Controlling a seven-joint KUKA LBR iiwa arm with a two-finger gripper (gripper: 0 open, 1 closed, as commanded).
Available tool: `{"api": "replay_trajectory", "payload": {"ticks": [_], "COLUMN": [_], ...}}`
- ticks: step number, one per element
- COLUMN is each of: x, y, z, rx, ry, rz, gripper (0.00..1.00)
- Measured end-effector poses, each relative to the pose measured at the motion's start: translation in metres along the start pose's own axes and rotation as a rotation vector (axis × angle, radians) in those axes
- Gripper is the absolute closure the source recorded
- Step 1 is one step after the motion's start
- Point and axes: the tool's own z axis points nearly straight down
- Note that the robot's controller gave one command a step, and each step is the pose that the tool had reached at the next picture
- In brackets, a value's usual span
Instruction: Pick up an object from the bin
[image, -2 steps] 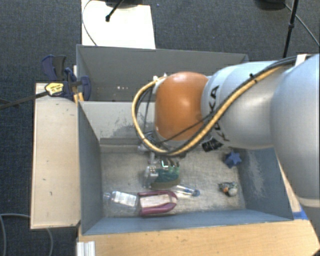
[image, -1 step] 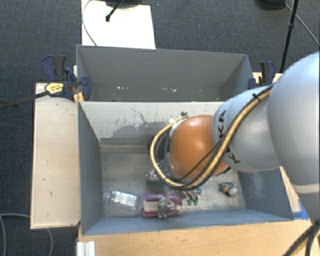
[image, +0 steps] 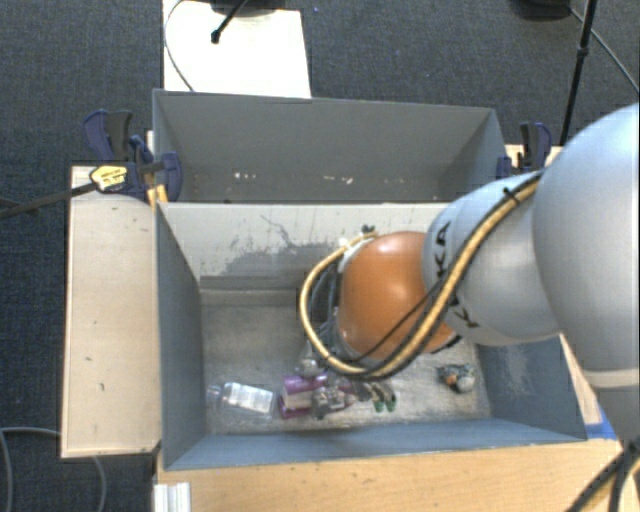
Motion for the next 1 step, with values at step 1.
{"api": "replay_trajectory", "payload": {"ticks": [1], "x": [-0.0041], "y": [-0.0106], "z": [-0.1159], "rx": [0.004], "ry": [0.003], "rz": [0.103], "gripper": [1.00]}}
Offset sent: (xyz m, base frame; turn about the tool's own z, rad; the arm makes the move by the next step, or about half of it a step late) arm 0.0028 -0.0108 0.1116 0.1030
